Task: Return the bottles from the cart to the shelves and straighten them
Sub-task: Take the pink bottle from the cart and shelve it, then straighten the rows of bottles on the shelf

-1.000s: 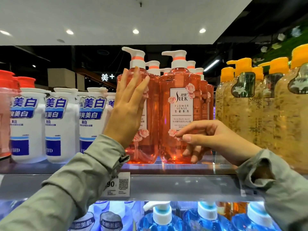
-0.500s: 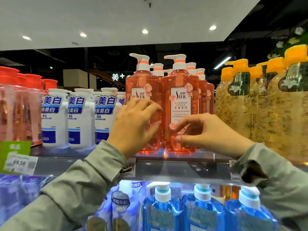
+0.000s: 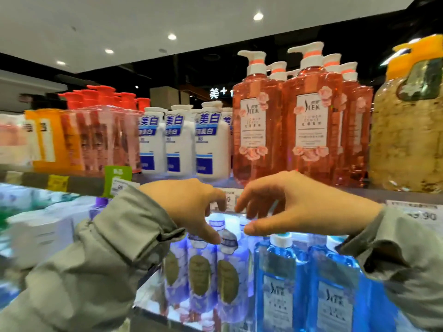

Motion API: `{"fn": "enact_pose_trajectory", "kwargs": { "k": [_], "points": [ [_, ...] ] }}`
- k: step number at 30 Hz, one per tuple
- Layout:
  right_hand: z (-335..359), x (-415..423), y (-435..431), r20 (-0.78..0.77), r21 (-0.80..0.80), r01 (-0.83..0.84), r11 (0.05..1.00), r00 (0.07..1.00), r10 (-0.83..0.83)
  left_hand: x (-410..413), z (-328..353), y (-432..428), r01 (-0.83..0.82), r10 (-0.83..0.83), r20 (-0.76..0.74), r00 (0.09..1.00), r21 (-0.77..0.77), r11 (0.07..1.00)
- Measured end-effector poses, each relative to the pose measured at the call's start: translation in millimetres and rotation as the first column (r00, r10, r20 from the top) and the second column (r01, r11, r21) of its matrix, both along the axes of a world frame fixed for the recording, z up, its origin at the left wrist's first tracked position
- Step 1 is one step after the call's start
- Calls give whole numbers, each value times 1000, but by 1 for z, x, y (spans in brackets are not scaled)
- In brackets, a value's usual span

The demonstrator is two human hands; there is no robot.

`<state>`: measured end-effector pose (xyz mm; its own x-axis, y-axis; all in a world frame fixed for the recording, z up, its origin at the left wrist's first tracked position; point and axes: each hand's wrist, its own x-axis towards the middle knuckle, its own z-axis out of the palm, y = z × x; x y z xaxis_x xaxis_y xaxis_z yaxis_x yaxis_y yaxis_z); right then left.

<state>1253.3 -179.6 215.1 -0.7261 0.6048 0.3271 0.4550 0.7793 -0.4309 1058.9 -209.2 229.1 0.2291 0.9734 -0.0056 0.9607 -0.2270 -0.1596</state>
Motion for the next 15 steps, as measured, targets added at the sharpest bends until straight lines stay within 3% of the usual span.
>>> {"fn": "enact_pose_trajectory", "kwargs": {
  "k": [3,5,10,15],
  "points": [
    [-13,-28,-4,426,-89,-24,996,903,60,-25,-13,-4,-6,10,49,999,-87,996],
    [-23,-49,-5,538,-156,-48,987,833,126,-45,-25,-10,-9,26,87,996,-184,983],
    [-48,-111,4,417,-86,-152,985,892,174,-110,-49,-41,47,31,282,959,-267,962],
    [-62,-193,1,384,-103,-220,970,891,243,-200,-60,-73,-87,177,291,940,-299,950]
  ]
}}
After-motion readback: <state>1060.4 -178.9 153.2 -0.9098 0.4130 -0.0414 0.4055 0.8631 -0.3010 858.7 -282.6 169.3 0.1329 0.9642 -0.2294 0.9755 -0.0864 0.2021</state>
